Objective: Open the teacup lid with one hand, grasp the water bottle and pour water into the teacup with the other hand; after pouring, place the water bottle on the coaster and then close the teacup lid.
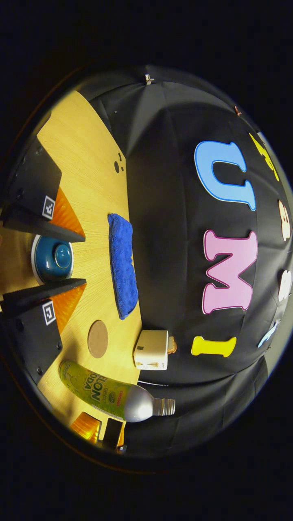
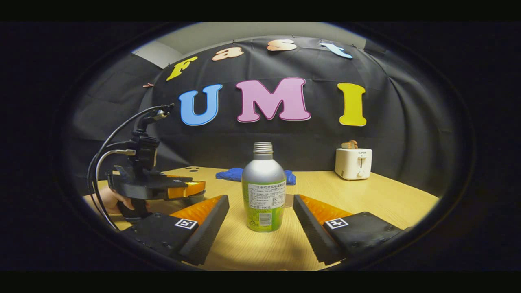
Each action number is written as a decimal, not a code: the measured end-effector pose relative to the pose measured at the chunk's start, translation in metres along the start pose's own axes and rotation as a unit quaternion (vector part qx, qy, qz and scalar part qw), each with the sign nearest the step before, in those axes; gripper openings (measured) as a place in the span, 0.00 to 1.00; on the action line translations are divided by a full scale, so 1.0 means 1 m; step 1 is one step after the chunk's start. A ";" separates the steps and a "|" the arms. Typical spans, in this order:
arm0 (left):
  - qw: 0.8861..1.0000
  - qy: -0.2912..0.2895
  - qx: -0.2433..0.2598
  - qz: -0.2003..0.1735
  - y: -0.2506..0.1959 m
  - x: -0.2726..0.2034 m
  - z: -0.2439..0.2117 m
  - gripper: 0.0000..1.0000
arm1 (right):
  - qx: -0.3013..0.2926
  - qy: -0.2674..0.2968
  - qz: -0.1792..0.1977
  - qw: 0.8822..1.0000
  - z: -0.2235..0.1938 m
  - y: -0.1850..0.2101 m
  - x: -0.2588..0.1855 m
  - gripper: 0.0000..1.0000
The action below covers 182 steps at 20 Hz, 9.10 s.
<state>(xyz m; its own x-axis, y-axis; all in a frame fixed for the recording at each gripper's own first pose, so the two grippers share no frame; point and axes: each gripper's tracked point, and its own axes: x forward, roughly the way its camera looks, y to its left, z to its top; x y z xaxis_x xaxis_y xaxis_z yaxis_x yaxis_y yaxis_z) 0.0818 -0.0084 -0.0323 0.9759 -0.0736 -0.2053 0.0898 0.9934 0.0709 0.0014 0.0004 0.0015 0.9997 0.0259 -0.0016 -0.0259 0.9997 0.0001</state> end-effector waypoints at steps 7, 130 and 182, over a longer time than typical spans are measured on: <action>1.000 0.001 0.003 0.014 0.001 0.004 0.000 0.44 | 0.000 0.000 0.001 1.000 0.000 0.000 0.000 0.96; 0.988 -0.094 -0.045 0.110 0.205 -0.096 -0.009 0.29 | -0.822 -0.106 0.068 0.555 0.001 0.096 0.200 0.79; 0.989 -0.094 -0.044 0.101 0.204 -0.097 -0.008 0.30 | -0.893 -0.199 0.076 0.397 0.030 0.131 0.195 0.78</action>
<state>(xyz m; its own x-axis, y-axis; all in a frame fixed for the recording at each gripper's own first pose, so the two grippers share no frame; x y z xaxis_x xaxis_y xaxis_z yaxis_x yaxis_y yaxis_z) 0.0042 0.2022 -0.0058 0.9927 0.1200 -0.0101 -0.1199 0.9928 0.0049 0.1928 0.1366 0.0310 0.8979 0.4397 0.0214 0.3099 -0.5968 -0.7402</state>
